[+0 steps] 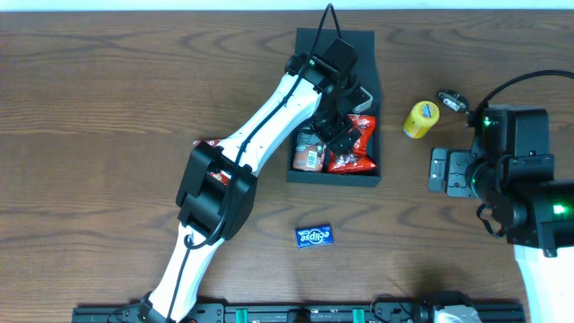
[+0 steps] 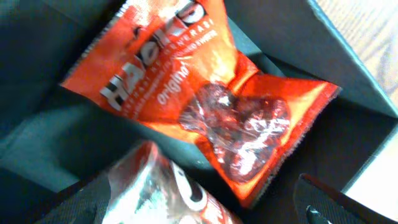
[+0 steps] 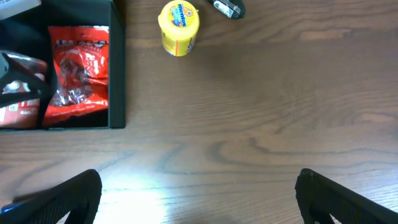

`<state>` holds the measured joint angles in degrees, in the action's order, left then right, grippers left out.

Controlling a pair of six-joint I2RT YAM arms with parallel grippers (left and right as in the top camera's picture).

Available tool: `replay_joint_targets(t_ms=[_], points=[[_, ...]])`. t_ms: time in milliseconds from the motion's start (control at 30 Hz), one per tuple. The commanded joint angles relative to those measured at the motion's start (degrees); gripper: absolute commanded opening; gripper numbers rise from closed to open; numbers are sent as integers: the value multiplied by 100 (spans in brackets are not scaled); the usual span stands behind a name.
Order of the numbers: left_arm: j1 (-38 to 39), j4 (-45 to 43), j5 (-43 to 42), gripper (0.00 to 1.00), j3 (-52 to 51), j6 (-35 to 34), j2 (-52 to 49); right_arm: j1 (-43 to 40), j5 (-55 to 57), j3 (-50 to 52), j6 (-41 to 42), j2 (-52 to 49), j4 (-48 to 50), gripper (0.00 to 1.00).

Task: Pack container

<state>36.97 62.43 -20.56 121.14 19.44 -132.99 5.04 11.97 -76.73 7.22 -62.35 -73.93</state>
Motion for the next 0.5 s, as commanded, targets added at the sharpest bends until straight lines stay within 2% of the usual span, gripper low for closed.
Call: replay_joint_targets(t_ms=[0,167,267,467], points=[[-7,-87,315,95,-24,-37,181,-52,-20,46,83,24,-2,99],[-9,-415,356,95,-24,-17,184,-52,-20,46,83,24,-2,99],[-7,-553,732,95,-13,-22,286,-50,-20,46,83,26,-2,99],[2,-417,1220,95,-7,-455,1152,-50,-22,46,83,26,0,99]])
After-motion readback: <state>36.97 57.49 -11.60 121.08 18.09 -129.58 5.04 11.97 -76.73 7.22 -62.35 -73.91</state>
